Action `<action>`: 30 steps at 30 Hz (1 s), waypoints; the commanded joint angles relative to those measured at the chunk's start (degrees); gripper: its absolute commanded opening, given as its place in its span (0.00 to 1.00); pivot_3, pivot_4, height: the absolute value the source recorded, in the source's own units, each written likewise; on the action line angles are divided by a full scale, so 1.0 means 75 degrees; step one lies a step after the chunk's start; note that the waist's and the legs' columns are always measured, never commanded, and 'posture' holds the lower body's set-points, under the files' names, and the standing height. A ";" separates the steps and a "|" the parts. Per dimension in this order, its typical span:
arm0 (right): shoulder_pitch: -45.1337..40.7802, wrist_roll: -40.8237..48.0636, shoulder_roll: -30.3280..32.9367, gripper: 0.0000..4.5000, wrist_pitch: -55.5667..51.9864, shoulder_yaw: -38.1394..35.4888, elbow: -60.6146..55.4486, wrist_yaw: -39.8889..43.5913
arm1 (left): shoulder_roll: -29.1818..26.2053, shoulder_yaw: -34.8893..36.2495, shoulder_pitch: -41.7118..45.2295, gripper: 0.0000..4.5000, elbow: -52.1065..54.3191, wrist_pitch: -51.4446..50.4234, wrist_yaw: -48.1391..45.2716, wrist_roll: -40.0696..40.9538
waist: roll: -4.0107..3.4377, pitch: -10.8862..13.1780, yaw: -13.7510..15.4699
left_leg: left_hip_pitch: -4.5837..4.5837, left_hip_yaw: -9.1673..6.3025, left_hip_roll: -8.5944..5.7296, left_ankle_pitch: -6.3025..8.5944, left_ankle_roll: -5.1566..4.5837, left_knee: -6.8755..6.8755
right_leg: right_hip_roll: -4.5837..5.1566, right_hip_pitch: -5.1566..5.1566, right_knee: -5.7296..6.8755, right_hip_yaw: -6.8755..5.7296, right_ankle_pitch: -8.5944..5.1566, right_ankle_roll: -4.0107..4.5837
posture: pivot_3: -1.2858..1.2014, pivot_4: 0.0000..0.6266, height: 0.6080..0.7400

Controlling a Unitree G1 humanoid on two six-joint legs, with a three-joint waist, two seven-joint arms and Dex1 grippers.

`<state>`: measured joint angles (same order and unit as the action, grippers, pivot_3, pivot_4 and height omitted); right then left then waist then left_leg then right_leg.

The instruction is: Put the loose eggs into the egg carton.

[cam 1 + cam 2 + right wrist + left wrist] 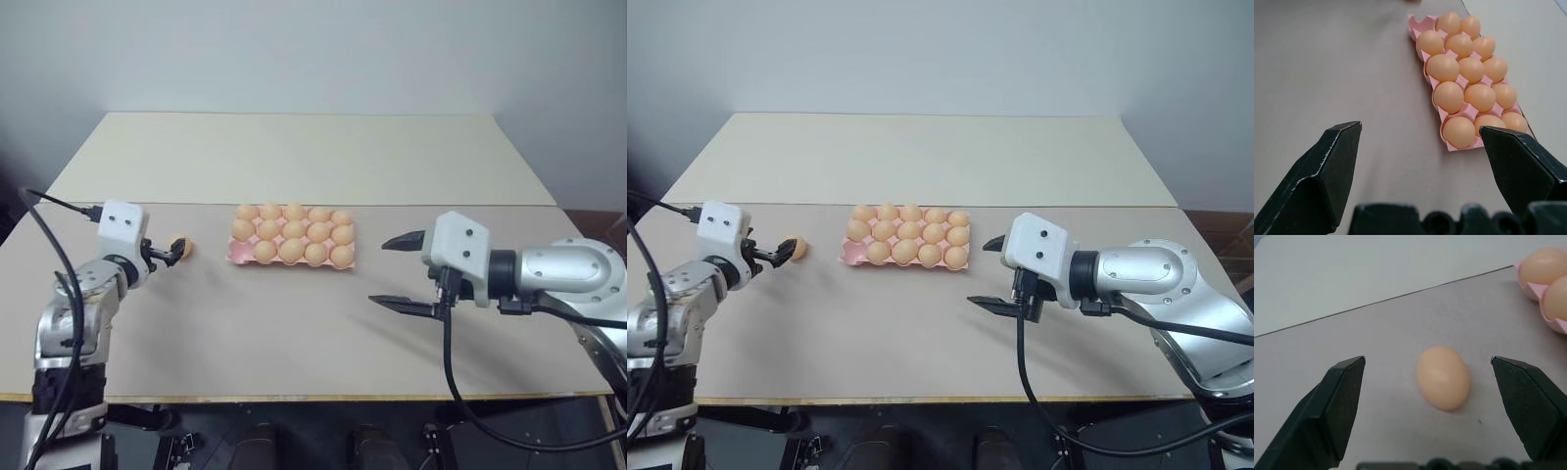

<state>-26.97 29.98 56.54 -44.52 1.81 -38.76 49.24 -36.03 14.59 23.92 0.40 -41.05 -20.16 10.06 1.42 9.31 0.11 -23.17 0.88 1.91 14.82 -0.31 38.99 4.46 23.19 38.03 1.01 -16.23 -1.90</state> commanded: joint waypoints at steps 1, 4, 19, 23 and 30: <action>0.0010 -0.0004 0.0094 1.00 -0.0160 -0.0266 -0.0299 -0.0162 | 0.0268 0.0158 0.0710 0.99 -0.0946 0.0326 0.0313 0.0023 | 0.0001 0.0000 0.0014 | -0.0002 -0.0001 0.0000 0.0000 0.0000 0.0002 | 0.0000 0.0000 0.0000 -0.0002 0.0000 0.0000 | 0.52 0.24 1.00; 0.0085 0.0022 0.0130 1.00 -0.0277 -0.0340 -0.0419 -0.0256 | 0.0208 -0.0270 0.0976 0.99 -0.1777 0.0809 0.0315 -0.0407 | 0.0001 0.0000 0.0022 | -0.0003 -0.0003 -0.0002 0.0000 0.0000 0.0008 | 0.0000 -0.0001 0.0002 -0.0007 0.0000 0.0000 | 0.52 0.24 1.00; 0.0317 0.0060 0.0132 1.00 -0.0554 -0.0575 -0.0642 -0.0553 | 0.0433 -0.0401 0.1197 0.44 -0.3082 0.1832 -0.0062 -0.0354 | 0.0002 -0.0001 0.0041 | -0.0004 -0.0002 -0.0002 -0.0001 0.0001 0.0011 | 0.0000 -0.0002 0.0003 -0.0006 0.0000 -0.0001 | 0.52 0.24 1.00; 0.0307 0.0022 0.0122 1.00 -0.0515 -0.0525 -0.0605 -0.0560 | 0.0340 -0.0558 0.1072 0.36 -0.2876 0.2128 -0.0114 -0.0553 | 0.0002 -0.0001 0.0051 | -0.0006 -0.0002 -0.0003 -0.0001 0.0001 0.0012 | 0.0001 -0.0002 0.0001 -0.0006 0.0000 -0.0001 | 0.52 0.24 1.00; 0.0256 -0.0086 0.0106 1.00 -0.0461 -0.0427 -0.0546 -0.0574 | 0.0178 -0.0414 0.0282 0.36 -0.1076 0.3160 -0.1924 0.0410 | 0.0002 -0.0001 0.0051 | -0.0009 0.0000 0.0002 -0.0001 0.0001 0.0011 | 0.0002 0.0001 -0.0001 -0.0005 0.0000 -0.0001 | 0.52 0.24 1.00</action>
<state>-24.43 29.94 56.86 -48.60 -0.58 -42.11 45.35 -33.57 10.45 26.55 -11.83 -20.38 -30.95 10.71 1.43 9.30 0.49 -23.24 0.87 1.92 14.81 -0.30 39.07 4.48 23.19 38.03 0.97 -16.22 -1.90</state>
